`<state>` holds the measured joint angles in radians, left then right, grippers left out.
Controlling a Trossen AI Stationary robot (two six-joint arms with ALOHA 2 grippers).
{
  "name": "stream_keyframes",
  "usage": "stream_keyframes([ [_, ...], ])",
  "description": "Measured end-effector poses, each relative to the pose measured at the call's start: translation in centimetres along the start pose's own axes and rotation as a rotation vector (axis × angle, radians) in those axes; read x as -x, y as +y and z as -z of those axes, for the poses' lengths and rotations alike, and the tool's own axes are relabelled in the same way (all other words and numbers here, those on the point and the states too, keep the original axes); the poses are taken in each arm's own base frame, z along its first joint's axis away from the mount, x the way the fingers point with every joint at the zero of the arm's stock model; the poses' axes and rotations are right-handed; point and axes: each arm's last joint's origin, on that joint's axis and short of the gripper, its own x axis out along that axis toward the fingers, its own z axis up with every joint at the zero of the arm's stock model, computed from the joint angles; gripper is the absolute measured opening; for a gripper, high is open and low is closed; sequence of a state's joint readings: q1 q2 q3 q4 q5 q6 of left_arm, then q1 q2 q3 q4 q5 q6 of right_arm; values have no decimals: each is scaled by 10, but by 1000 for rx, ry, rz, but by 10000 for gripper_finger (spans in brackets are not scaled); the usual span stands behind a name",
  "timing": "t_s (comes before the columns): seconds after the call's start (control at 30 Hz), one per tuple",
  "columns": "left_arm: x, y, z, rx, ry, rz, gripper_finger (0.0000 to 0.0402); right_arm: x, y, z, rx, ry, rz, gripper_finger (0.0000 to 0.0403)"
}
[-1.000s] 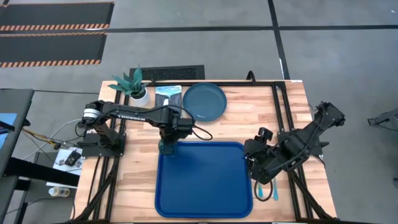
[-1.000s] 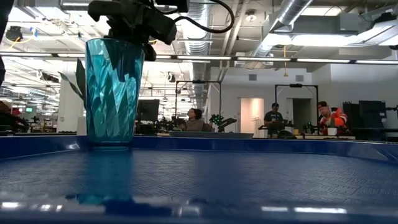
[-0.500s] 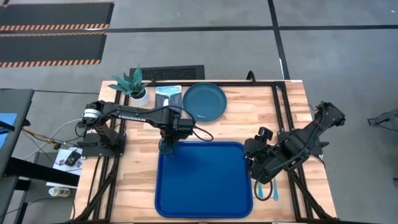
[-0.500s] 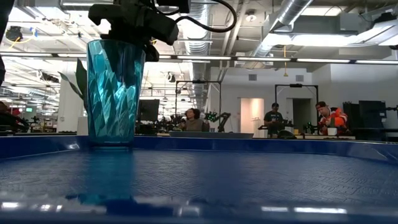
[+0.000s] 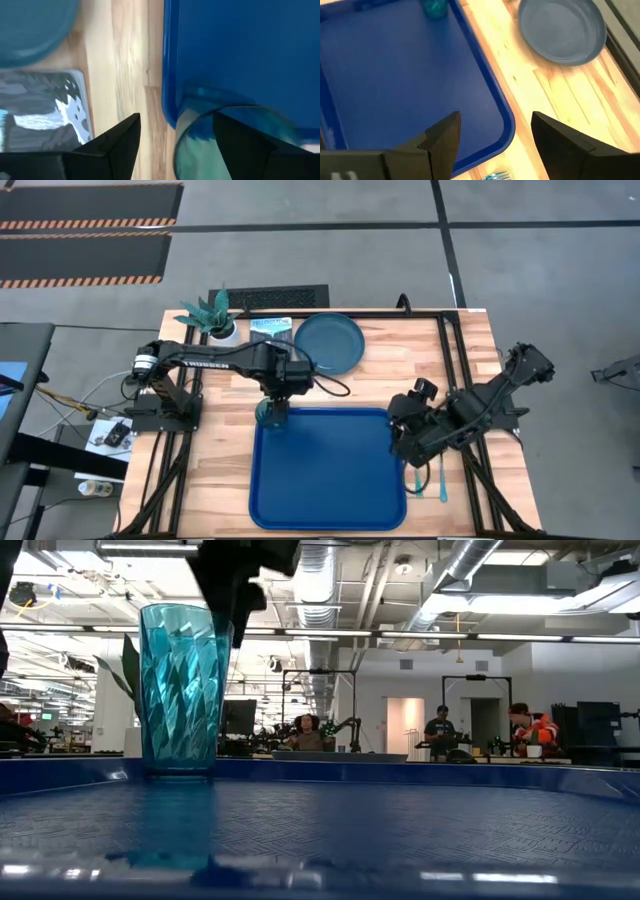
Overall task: Pick and place plate/cup/fork/spoon on tray
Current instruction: Put the blue plate on the blue serving tray to the bottom of the blue glass
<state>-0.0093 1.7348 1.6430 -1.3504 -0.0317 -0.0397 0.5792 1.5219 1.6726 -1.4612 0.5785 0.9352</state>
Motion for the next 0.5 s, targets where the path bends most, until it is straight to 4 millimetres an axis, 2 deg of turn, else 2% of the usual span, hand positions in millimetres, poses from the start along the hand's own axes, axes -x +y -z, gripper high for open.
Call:
stream_keyframes([
  [0.17,32,2,-6,48,-94,-20,232,-10,-13,-12,-101,-6,64,268],
  [0.3,67,3,-4,65,-159,-32,224,-23,-37,-25,-235,-29,219,268],
  [0.4,101,6,10,73,-240,-63,219,-37,-60,-37,-303,4,304,268],
  [0.5,138,10,38,119,-345,-87,216,-48,-86,-48,-343,22,341,268],
])
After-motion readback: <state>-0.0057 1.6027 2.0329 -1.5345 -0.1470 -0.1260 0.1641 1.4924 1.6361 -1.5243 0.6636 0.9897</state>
